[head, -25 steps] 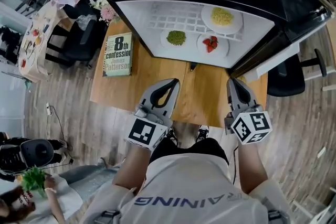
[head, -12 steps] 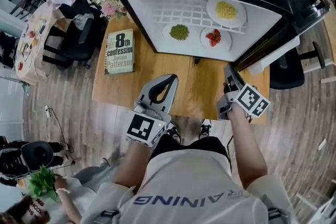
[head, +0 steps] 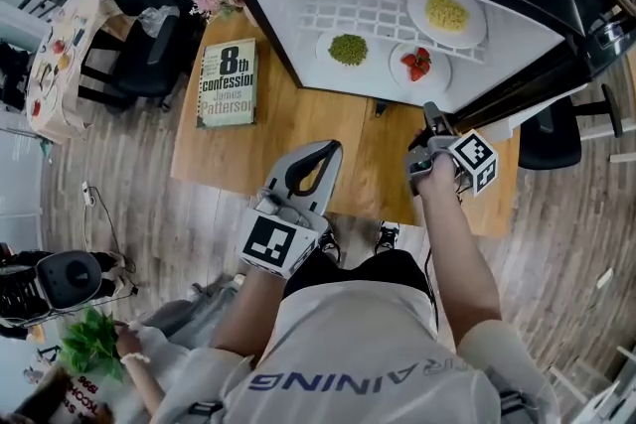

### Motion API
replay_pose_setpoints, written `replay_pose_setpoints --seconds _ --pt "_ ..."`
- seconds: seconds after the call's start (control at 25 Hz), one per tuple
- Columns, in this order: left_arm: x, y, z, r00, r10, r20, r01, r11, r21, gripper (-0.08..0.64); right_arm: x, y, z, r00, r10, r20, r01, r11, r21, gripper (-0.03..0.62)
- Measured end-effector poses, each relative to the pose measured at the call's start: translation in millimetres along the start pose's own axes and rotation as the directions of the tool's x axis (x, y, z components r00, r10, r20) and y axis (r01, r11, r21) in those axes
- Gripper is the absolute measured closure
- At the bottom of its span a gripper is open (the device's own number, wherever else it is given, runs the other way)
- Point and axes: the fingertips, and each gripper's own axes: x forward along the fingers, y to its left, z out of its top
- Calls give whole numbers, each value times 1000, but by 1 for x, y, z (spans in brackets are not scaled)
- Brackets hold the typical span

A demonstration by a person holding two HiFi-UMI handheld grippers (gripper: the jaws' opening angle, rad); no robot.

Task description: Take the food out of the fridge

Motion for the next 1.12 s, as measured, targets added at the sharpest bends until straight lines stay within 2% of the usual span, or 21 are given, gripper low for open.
replay_pose_setpoints --seconds 0.16,0.32,0.68,0.96,1.12 --pt "0 6 -12 1000 -2 -17 2 1000 18 552 25 -19 4 999 -34 32 31 995 90 491" --pt "-1 9 -16 999 10 -32 -11 999 -37 551 42 -32 9 996 -68 52 59 986 155 492" --pt "-2 17 -23 999 16 -43 -18 999 -48 552 59 -47 10 989 -127 77 111 976 190 491" --pt "-1 18 -25 999 16 -47 -18 999 -45 551 63 -53 17 985 -143 99 122 973 194 492" --pt "0 18 -26 999 16 -49 -19 999 -45 551 62 -57 17 980 -171 98 150 970 189 548"
